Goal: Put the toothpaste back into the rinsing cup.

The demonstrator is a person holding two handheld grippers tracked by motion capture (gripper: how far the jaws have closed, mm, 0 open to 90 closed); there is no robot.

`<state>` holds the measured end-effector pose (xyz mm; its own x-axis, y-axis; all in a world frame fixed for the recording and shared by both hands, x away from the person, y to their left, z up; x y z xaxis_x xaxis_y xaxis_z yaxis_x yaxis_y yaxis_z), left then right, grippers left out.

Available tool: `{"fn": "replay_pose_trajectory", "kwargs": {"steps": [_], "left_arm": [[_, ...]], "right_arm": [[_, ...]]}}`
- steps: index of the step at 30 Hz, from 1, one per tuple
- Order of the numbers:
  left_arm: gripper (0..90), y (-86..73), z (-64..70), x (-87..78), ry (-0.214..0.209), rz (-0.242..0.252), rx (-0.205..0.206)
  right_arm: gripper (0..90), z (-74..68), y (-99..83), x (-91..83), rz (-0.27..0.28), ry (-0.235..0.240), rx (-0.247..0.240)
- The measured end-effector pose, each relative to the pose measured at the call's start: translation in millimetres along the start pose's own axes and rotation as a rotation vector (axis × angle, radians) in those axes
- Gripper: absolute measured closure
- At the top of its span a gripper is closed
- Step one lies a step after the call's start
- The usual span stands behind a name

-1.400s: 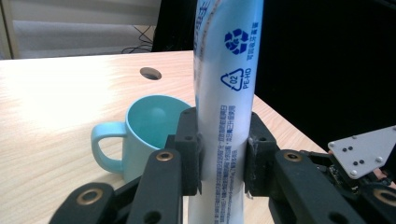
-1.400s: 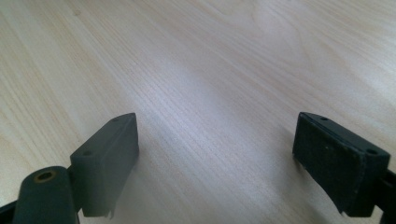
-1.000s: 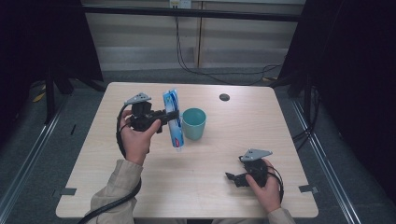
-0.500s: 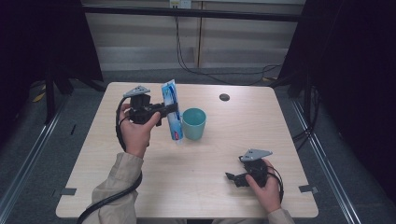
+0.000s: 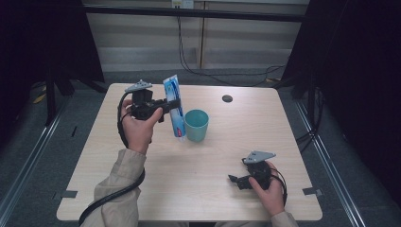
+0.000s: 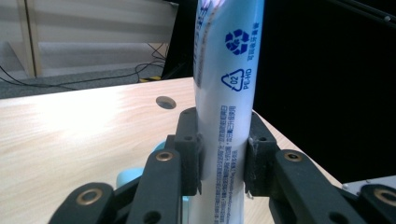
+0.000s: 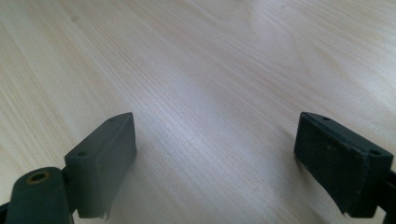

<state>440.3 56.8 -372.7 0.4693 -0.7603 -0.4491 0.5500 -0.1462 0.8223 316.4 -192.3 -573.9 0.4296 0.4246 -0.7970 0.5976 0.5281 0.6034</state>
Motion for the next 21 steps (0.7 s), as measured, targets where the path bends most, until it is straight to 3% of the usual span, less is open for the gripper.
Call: {"fn": "replay_pose_trajectory", "kwargs": {"steps": [21], "left_arm": [[71.9, 25.6, 3.2, 6.6, 0.001, 0.031, 0.002]], "right_arm": [[12.4, 0.1, 0.3, 0.1, 0.003, -0.001, 0.0]]}}
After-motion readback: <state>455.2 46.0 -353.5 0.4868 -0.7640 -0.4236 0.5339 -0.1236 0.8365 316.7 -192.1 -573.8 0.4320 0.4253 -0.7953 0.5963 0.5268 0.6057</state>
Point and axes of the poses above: each handheld gripper's, and its own axes: x roughly forward along the jaws, y roughly out of its top, z roughly to its right, the point moved 9 cm from there along x, roughly forward along the jaws, and after that the axes turned 9 degrees about -z, right-handed, at the moved point
